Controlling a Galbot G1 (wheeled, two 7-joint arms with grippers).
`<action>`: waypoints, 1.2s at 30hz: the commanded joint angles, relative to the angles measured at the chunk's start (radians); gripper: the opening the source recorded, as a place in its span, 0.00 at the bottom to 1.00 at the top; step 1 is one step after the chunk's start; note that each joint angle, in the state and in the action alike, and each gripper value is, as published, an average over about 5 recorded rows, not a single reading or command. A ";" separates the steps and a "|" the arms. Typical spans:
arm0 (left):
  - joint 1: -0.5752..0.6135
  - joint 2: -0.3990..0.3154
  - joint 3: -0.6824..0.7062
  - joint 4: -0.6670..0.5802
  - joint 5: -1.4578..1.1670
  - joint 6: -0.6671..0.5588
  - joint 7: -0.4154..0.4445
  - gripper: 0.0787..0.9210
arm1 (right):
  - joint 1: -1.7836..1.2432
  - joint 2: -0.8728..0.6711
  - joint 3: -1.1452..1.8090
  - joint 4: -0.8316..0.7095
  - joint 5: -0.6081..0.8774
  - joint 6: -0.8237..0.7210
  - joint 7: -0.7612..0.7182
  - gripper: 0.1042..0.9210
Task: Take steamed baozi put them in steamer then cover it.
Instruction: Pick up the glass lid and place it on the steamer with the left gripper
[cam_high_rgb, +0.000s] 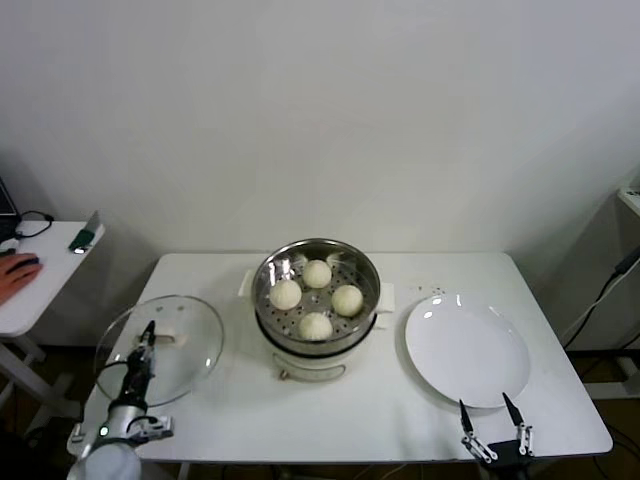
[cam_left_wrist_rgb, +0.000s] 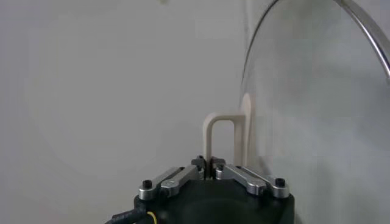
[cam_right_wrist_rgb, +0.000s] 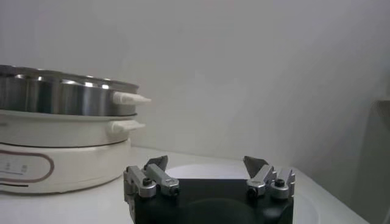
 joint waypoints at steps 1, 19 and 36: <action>0.020 0.130 0.013 -0.403 -0.202 0.292 0.287 0.08 | 0.002 0.002 0.002 0.001 -0.017 -0.005 0.004 0.88; -0.346 0.076 0.464 -0.501 -0.041 0.641 0.511 0.08 | 0.020 0.021 0.003 0.019 -0.039 -0.019 0.008 0.88; -0.522 -0.248 0.736 -0.270 0.260 0.648 0.632 0.08 | 0.048 -0.002 0.023 0.022 -0.033 -0.088 0.003 0.88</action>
